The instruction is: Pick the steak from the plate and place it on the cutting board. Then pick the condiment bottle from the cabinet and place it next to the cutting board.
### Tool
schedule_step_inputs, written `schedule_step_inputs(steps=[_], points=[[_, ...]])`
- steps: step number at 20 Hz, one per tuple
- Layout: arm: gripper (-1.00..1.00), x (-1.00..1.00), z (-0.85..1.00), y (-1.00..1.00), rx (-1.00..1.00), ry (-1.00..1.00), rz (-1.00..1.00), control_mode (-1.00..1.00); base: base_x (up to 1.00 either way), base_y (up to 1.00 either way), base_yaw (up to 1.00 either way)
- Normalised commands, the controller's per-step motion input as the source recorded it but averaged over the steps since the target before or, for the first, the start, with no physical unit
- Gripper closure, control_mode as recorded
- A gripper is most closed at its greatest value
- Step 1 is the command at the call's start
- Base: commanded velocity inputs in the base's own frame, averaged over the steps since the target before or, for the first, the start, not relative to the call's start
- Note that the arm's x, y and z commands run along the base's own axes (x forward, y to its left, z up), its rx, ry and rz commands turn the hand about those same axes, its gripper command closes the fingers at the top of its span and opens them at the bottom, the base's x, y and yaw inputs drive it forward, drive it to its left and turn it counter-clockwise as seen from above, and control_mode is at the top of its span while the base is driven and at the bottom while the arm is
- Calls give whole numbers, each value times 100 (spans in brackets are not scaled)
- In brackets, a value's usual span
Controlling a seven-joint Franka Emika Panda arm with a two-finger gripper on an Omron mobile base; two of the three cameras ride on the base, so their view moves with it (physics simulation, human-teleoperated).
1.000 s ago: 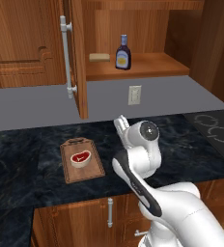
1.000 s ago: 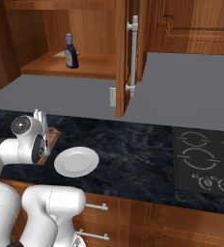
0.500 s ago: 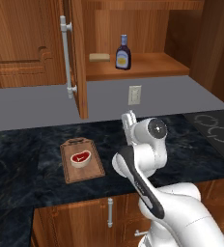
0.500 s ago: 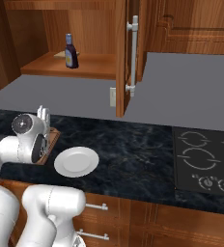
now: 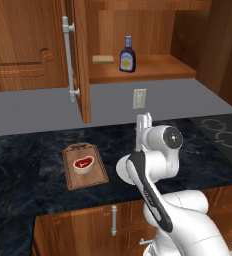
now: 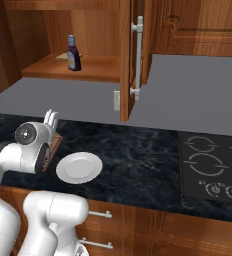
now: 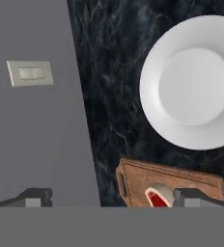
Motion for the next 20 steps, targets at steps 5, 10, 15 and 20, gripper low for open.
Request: schedule_step_inputs(steps=[5, 10, 15, 20], points=[[-100, -3, 23, -17, 21, -2, -14, -100, 0, 0, 0], [-100, -2, 25, -18, 22, -1, -15, -100, 0, 0, 0], [-100, -3, 24, -15, 22, 0, -15, -100, 0, 0, 0], [-100, -8, 19, -12, 23, 0, -14, -100, 0, 0, 0]])
